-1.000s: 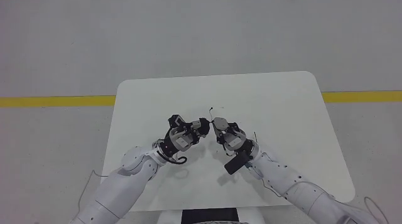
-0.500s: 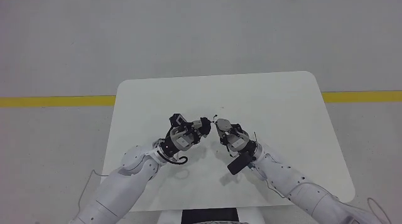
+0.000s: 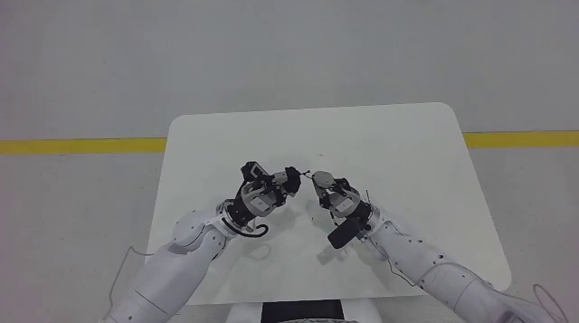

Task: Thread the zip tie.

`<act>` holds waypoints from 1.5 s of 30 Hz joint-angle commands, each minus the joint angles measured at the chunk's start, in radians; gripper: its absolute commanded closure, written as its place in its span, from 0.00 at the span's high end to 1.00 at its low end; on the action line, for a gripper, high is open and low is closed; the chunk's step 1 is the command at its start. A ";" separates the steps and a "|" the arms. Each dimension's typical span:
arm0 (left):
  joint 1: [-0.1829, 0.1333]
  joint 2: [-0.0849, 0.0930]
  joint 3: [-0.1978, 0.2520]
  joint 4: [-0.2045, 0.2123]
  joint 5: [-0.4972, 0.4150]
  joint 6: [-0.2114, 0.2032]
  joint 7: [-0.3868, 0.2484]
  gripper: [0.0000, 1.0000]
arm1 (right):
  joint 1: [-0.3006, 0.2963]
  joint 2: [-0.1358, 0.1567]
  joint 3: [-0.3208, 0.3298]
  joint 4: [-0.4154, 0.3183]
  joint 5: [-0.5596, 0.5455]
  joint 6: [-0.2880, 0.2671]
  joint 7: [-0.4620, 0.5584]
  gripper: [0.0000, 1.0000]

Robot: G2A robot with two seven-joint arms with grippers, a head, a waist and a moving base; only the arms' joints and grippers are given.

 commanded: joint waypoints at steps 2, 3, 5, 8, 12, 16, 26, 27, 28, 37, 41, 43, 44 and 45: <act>0.008 0.001 -0.006 -0.008 0.001 -0.005 -0.002 0.00 | 0.002 0.003 -0.006 -0.004 0.000 0.000 0.006 0.00; 0.010 0.001 -0.007 -0.010 0.000 -0.006 -0.002 0.00 | 0.002 0.003 -0.007 -0.005 0.000 0.000 0.008 0.00; 0.015 0.001 -0.011 -0.014 -0.001 -0.009 -0.005 0.00 | 0.004 0.004 -0.011 -0.006 0.000 0.000 0.013 0.00; 0.021 0.002 -0.016 -0.018 -0.004 -0.012 -0.014 0.00 | 0.007 0.006 -0.017 -0.008 0.000 0.000 0.018 0.00; 0.028 0.002 -0.023 -0.024 -0.006 -0.015 -0.022 0.00 | 0.011 0.007 -0.024 -0.007 0.000 0.000 0.024 0.00; 0.035 0.003 -0.029 -0.029 -0.006 -0.019 -0.025 0.00 | 0.013 0.007 -0.029 -0.007 0.000 0.000 0.027 0.00; 0.044 0.002 -0.037 -0.031 0.000 -0.026 -0.027 0.00 | -0.042 0.008 0.067 -0.028 0.000 0.000 0.019 1.00; 0.046 0.003 -0.040 -0.031 0.001 -0.028 -0.028 0.00 | -0.054 0.009 0.088 -0.031 0.000 0.000 0.013 1.00; 0.047 0.003 -0.042 -0.031 0.000 -0.028 -0.029 0.00 | -0.068 0.011 0.109 -0.036 0.000 0.000 0.006 1.00; 0.052 0.004 -0.041 -0.033 0.023 -0.019 -0.036 0.00 | -0.244 0.037 0.355 -0.147 0.000 0.000 -0.078 1.00; 0.049 0.002 -0.035 -0.028 0.035 -0.018 -0.034 0.00 | -0.322 0.049 0.432 -0.215 0.000 0.000 -0.104 1.00; 0.049 0.002 -0.033 -0.030 0.039 -0.018 -0.035 0.00 | -0.357 0.056 0.464 -0.246 0.000 0.000 -0.111 1.00; 0.050 0.002 -0.031 -0.032 0.040 -0.017 -0.037 0.00 | -0.372 0.059 0.478 -0.261 0.000 0.000 -0.114 1.00; 0.050 0.002 -0.029 -0.033 0.039 -0.014 -0.043 0.00 | -0.390 0.062 0.497 -0.278 0.000 0.000 -0.116 1.00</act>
